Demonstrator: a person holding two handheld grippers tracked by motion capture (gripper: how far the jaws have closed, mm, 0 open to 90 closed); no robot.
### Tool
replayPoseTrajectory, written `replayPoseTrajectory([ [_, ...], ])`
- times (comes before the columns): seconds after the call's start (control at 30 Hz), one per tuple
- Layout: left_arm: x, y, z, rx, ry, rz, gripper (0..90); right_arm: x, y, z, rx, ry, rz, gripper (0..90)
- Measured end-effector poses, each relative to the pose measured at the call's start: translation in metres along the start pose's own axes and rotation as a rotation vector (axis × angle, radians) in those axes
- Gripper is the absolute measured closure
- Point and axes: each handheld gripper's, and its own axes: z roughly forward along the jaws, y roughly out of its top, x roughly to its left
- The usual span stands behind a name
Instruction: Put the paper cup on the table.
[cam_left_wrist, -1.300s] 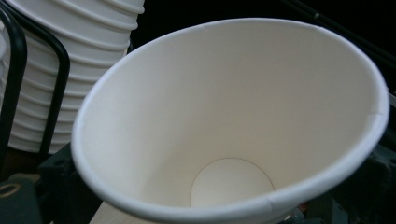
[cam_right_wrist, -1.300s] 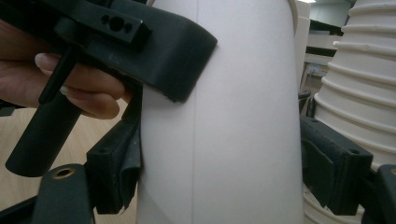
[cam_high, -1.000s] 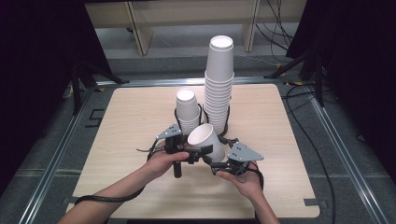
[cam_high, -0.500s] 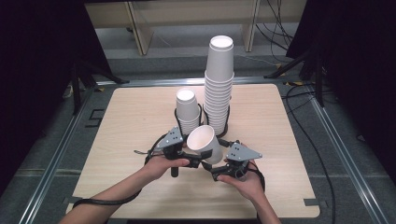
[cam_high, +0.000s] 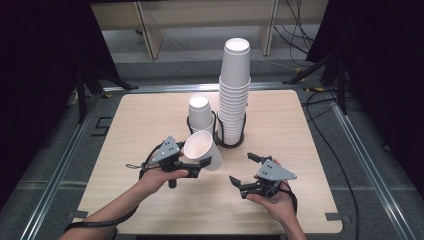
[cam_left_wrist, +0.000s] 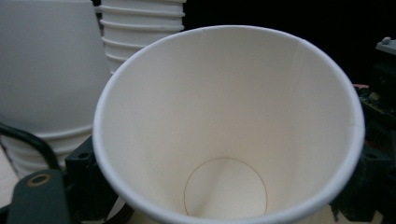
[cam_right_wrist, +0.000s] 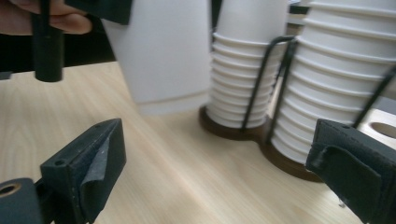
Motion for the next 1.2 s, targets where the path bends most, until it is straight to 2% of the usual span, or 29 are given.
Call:
replayPoseTrajectory([
  [0.03,0.0,0.0,0.0,0.0,0.0,0.0,13.7,0.0,0.0,0.0,0.0,0.0,0.0,4.5],
  [0.07,0.001,-0.001,-0.004,0.006,0.01,0.004,13.7,-0.003,0.0,-0.002,-0.002,-0.007,-0.031,4.4],
  [0.1,0.002,-0.001,-0.006,0.005,0.013,-0.001,13.8,-0.003,-0.002,-0.005,-0.004,-0.023,-0.004,4.3],
  [0.13,0.004,-0.002,-0.01,0.007,0.013,-0.005,13.8,-0.005,-0.004,-0.007,-0.006,-0.038,0.003,4.2],
  [0.17,0.004,-0.002,-0.01,0.007,0.013,-0.005,13.8,-0.005,-0.004,-0.007,-0.006,-0.038,0.003,4.2],
  [0.2,0.005,-0.004,-0.014,0.009,0.027,0.002,13.9,-0.006,-0.007,-0.01,-0.002,-0.06,0.012,4.2],
  [0.27,0.007,-0.006,-0.016,0.011,0.037,0.006,13.9,-0.007,-0.008,-0.011,-0.01,-0.058,0.02,4.1],
  [0.3,0.008,-0.006,-0.019,0.011,0.044,-0.001,13.9,-0.009,-0.009,-0.013,-0.01,-0.081,0.01,4.3],
  [0.33,0.01,-0.007,-0.021,0.006,0.049,-0.002,13.9,-0.009,-0.009,-0.014,-0.015,-0.078,0.024,4.1],
  [0.4,0.013,-0.007,-0.026,0.008,0.073,0.0,14.0,-0.012,-0.01,-0.017,-0.017,-0.095,0.013,3.6],
  [0.47,0.015,-0.009,-0.031,0.007,0.099,0.008,14.0,-0.013,-0.011,-0.019,-0.027,-0.099,0.034,3.8],
  [0.5,0.016,-0.009,-0.032,0.009,0.109,0.011,14.0,-0.015,-0.011,-0.022,-0.026,-0.128,0.022,3.7],
  [0.53,0.019,-0.012,-0.036,0.01,0.138,0.012,14.0,-0.017,-0.012,-0.025,-0.023,-0.14,0.026,3.7],
  [0.57,0.019,-0.012,-0.036,0.01,0.138,0.012,14.0,-0.017,-0.012,-0.025,-0.023,-0.14,0.026,3.7],
  [0.6,0.02,-0.013,-0.038,0.008,0.161,0.017,14.0,-0.017,-0.012,-0.026,-0.024,-0.141,0.042,3.6],
  [0.63,0.022,-0.015,-0.041,0.012,0.179,0.027,14.0,-0.02,-0.013,-0.028,-0.041,-0.156,0.03,3.5],
  [0.67,0.024,-0.016,-0.042,0.003,0.195,0.029,14.0,-0.021,-0.013,-0.03,-0.041,-0.177,0.042,3.4],
  [0.7,0.025,-0.018,-0.044,0.005,0.214,0.03,14.1,-0.022,-0.014,-0.031,-0.034,-0.174,0.054,3.4],
  [0.73,0.028,-0.021,-0.047,0.019,0.248,0.046,14.0,-0.024,-0.016,-0.032,-0.039,-0.166,0.103,3.4],
  [0.77,0.028,-0.021,-0.047,0.019,0.248,0.046,14.1,-0.024,-0.016,-0.032,-0.039,-0.166,0.103,3.4],
  [0.8,0.031,-0.024,-0.049,0.018,0.274,0.048,14.1,-0.025,-0.017,-0.036,-0.012,-0.194,0.114,3.4],
  [0.83,0.031,-0.024,-0.049,0.018,0.274,0.048,14.1,-0.025,-0.017,-0.036,-0.012,-0.194,0.114,3.4],
  [0.87,0.033,-0.026,-0.052,0.038,0.297,0.062,14.1,-0.027,-0.018,-0.036,-0.029,-0.211,0.13,3.4],
  [0.93,0.037,-0.029,-0.052,0.029,0.312,0.06,14.2,-0.029,-0.019,-0.036,-0.049,-0.215,0.141,3.4],
  [1.03,0.039,-0.032,-0.054,0.036,0.331,0.072,14.2,-0.032,-0.02,-0.039,-0.041,-0.225,0.117,3.6],
  [1.07,0.041,-0.034,-0.056,0.054,0.343,0.059,14.2,-0.032,-0.02,-0.039,-0.04,-0.235,0.113,3.6],
  [1.17,0.045,-0.039,-0.057,0.056,0.367,0.053,14.2,-0.033,-0.022,-0.042,-0.038,-0.234,0.109,3.6],
  [1.2,0.048,-0.041,-0.058,0.058,0.385,0.049,14.2,-0.033,-0.023,-0.043,-0.043,-0.247,0.118,3.6],
])
